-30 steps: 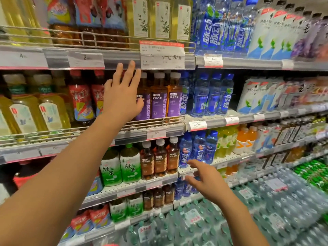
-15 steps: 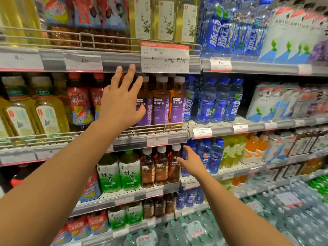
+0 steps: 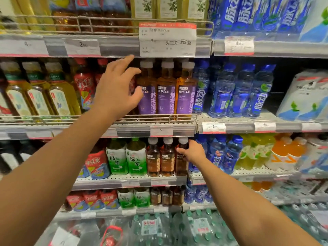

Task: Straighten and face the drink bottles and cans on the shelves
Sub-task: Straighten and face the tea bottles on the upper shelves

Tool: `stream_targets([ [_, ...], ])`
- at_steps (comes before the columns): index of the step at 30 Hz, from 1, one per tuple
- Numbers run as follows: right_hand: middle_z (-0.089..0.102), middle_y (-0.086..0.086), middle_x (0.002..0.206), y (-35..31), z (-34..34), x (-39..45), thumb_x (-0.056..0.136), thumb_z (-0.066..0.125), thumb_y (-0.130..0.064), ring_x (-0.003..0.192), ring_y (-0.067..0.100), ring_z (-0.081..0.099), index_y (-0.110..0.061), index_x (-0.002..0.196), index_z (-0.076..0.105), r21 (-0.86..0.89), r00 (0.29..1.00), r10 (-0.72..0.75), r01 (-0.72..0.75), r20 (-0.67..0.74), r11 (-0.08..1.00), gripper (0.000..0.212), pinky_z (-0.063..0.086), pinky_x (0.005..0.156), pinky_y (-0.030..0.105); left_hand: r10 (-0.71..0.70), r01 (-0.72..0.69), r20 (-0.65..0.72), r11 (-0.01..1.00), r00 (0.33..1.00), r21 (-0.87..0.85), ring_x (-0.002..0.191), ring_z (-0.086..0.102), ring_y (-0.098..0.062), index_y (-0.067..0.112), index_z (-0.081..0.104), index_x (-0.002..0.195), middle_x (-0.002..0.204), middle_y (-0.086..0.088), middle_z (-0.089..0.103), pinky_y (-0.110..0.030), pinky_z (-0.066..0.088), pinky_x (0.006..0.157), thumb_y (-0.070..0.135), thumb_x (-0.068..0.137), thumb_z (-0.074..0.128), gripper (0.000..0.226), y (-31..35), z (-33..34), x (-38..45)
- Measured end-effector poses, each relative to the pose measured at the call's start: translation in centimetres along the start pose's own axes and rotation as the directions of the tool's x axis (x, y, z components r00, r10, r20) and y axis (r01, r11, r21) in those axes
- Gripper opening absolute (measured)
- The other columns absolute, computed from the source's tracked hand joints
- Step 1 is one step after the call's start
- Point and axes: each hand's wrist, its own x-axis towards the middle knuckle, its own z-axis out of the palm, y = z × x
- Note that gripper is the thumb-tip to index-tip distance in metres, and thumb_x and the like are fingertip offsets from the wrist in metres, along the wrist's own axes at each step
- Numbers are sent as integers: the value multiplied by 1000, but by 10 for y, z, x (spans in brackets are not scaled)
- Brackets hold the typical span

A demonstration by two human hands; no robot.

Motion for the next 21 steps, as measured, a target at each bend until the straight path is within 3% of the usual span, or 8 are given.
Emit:
stream_targets([
  [2,69,9,112,3,2,1,80,78,-56,101,35,66,-19,119,60,-7,1000,-22,22,8,1000,56,60,77,52,38,-46,-179,998,983,-41,116,52,-31,9,67,111,128,-11,58,-42,48,91,22,89,58,27,11,13,-23],
  [4,70,8,112,3,0,-1,82,76,-56,102,35,66,-20,121,61,-35,999,-34,34,7,999,55,60,79,51,-37,12,-218,993,975,-116,93,56,-23,10,66,95,102,-6,61,-33,45,77,12,89,59,9,24,36,-55],
  [6,70,9,113,4,0,1,84,71,-59,100,35,67,-21,122,60,-81,999,-44,44,9,996,56,59,81,49,-278,267,-22,938,960,-223,76,59,-16,21,65,88,85,5,63,-35,48,68,16,90,58,9,35,65,-88],
  [9,71,12,109,3,1,4,87,65,-63,93,35,69,-19,121,57,-140,998,-32,38,45,989,56,58,81,44,-570,677,433,722,699,-143,69,67,-19,29,71,93,73,7,71,-36,58,69,36,84,52,22,34,117,-133],
  [12,69,13,116,3,2,3,90,63,-62,105,37,66,-18,128,56,-172,997,-59,66,45,983,58,51,80,41,-596,777,621,628,508,-33,81,72,-28,22,65,126,94,-3,77,-42,60,78,44,80,52,52,26,153,-157],
  [15,68,13,119,6,4,4,89,62,-63,109,38,64,-19,132,54,-186,998,-48,56,45,981,62,52,83,43,-582,785,630,616,514,-70,80,73,-30,19,53,140,100,-5,77,-40,60,78,45,87,57,58,27,168,-151],
  [18,70,12,117,6,4,6,89,62,-63,104,37,67,-20,131,55,-176,998,-39,49,58,983,61,55,88,45,-541,838,703,525,462,-147,57,71,-24,23,56,114,70,-2,76,-34,59,65,42,93,61,29,32,174,-134],
  [21,69,10,116,6,3,8,87,62,-65,104,35,65,-20,125,56,-180,997,-16,29,71,983,60,55,85,44,-522,838,734,533,435,-118,54,69,-17,22,62,94,62,1,73,-33,58,74,50,94,58,28,31,185,-122],
])
